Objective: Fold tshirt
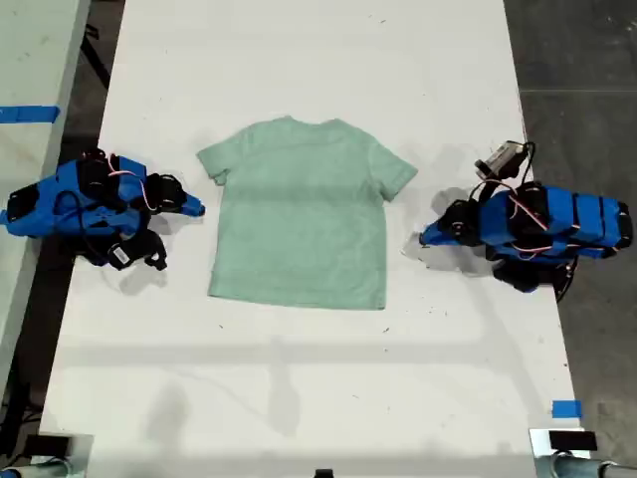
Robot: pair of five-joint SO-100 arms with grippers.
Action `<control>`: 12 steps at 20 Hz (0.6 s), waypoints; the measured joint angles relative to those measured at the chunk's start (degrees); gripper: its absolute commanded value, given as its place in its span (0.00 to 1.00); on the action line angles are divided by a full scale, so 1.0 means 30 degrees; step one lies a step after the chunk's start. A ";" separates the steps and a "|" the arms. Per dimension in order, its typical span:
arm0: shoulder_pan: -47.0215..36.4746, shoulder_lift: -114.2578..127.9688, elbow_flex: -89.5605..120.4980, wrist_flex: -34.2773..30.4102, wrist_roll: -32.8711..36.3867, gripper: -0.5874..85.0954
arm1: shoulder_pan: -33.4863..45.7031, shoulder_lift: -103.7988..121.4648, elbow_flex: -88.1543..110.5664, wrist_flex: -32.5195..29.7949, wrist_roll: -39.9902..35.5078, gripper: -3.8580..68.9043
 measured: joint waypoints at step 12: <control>-0.1582 -1.1279 -1.1689 0.0088 0.1523 0.01 | 0.2549 -1.2568 -1.2891 0.0820 -0.5068 0.04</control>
